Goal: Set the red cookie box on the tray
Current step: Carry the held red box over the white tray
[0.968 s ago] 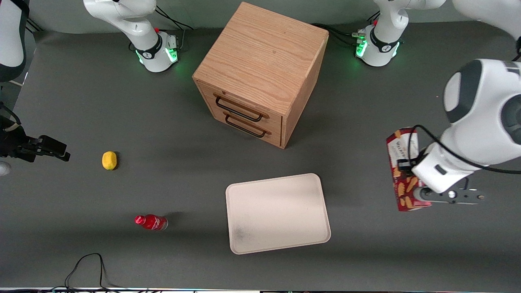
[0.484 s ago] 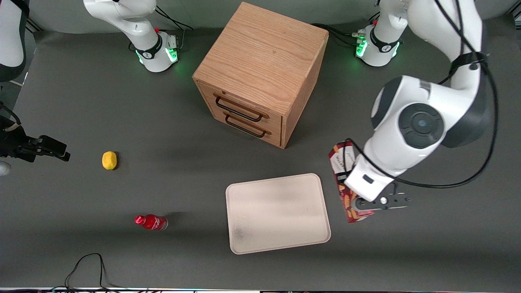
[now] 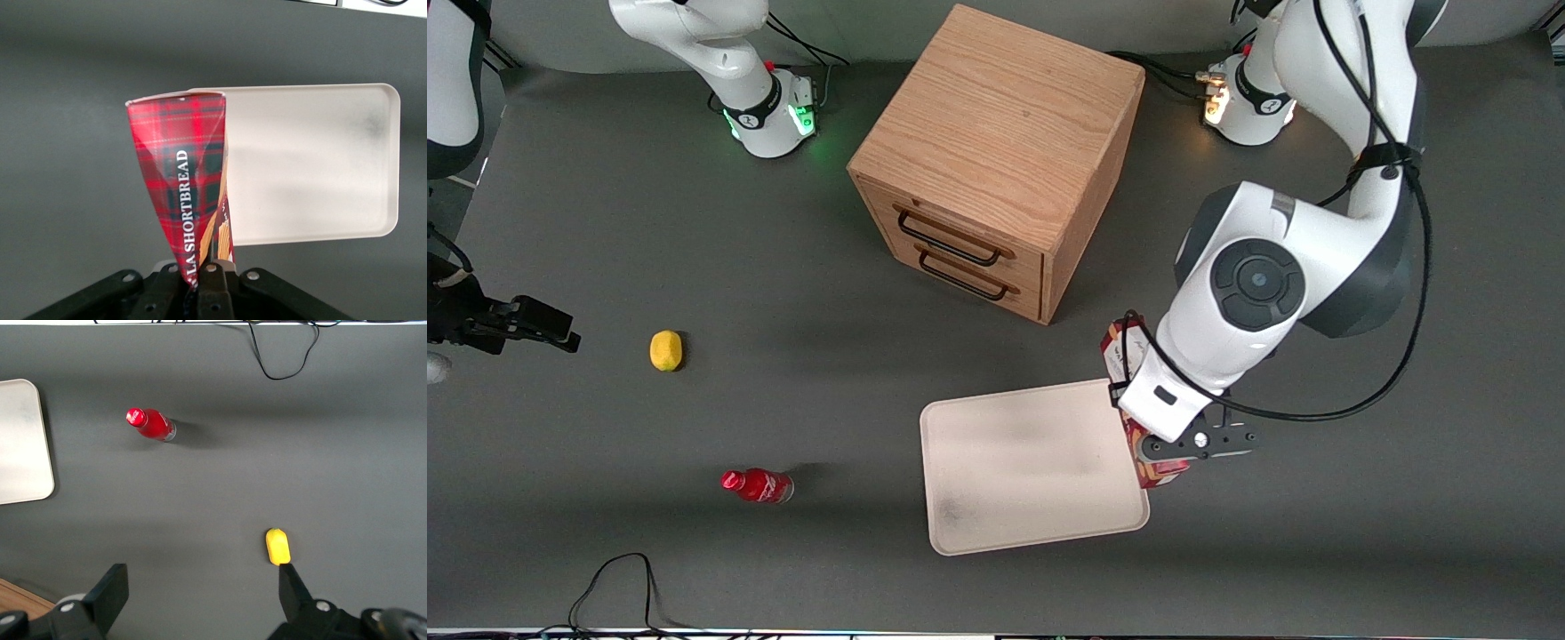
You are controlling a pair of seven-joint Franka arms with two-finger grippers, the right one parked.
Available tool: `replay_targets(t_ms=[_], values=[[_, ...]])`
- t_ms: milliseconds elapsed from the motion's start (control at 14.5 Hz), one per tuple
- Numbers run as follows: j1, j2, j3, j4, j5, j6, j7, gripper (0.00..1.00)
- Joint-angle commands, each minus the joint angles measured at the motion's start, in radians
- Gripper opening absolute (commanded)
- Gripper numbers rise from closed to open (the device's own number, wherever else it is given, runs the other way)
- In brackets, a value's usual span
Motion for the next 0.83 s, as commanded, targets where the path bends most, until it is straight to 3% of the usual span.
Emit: replay_targets(t_ms=[0, 484, 760], values=[[-0.017, 0.067, 0.015, 0.036, 0.000, 0.045, -0.031, 0.00], [-0.022, 0.132, 0.018, -0.115, 0.052, 0.277, -0.043, 0.00], [-0.020, 0.192, 0.018, -0.125, 0.089, 0.332, -0.044, 0.00]])
